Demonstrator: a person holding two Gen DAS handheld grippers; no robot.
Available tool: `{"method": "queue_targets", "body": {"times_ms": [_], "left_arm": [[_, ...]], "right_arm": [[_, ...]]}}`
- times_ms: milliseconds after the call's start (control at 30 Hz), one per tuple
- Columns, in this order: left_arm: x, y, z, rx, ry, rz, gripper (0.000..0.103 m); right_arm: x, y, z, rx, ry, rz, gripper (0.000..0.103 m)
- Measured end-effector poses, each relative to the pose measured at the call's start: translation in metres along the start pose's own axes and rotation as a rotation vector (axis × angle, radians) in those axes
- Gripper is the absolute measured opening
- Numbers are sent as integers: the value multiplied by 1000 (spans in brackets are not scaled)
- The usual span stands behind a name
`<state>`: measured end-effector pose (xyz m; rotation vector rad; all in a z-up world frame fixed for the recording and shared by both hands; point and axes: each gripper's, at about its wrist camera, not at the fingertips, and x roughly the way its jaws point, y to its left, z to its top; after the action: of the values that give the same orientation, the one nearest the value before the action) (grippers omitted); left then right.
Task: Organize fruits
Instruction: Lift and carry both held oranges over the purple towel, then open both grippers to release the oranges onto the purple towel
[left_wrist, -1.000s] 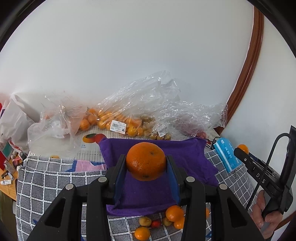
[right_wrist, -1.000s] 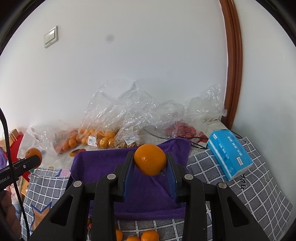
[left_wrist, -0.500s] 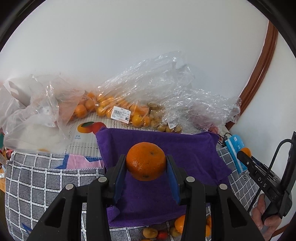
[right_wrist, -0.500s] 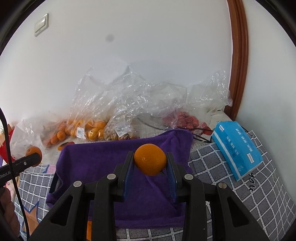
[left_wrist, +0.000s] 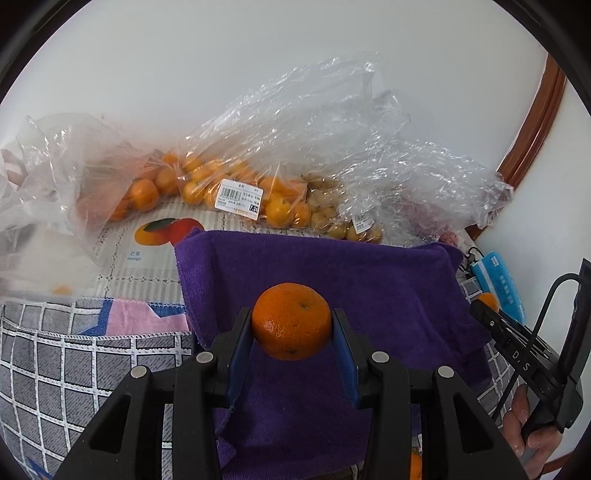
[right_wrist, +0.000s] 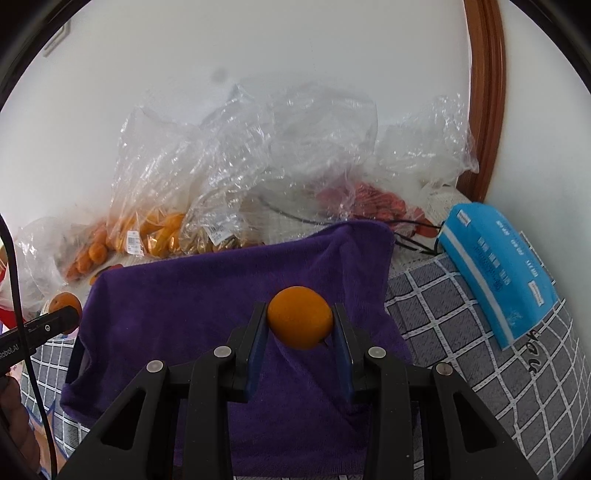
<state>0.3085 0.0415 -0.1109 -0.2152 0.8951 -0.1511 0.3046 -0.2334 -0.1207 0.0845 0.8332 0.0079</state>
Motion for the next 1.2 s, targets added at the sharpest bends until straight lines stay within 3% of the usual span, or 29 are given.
{"method": "queue_targets", "body": {"times_ms": [400, 1000, 1200], "left_arm": [[34, -10, -6, 38, 75, -16, 40], [56, -21, -14, 84, 159, -5, 40], [42, -25, -11, 88, 133, -5, 48]], "right_arm": [[47, -8, -11, 36, 77, 32, 34], [55, -14, -17, 45, 125, 20, 34], [43, -12, -16, 49, 116, 27, 37]]}}
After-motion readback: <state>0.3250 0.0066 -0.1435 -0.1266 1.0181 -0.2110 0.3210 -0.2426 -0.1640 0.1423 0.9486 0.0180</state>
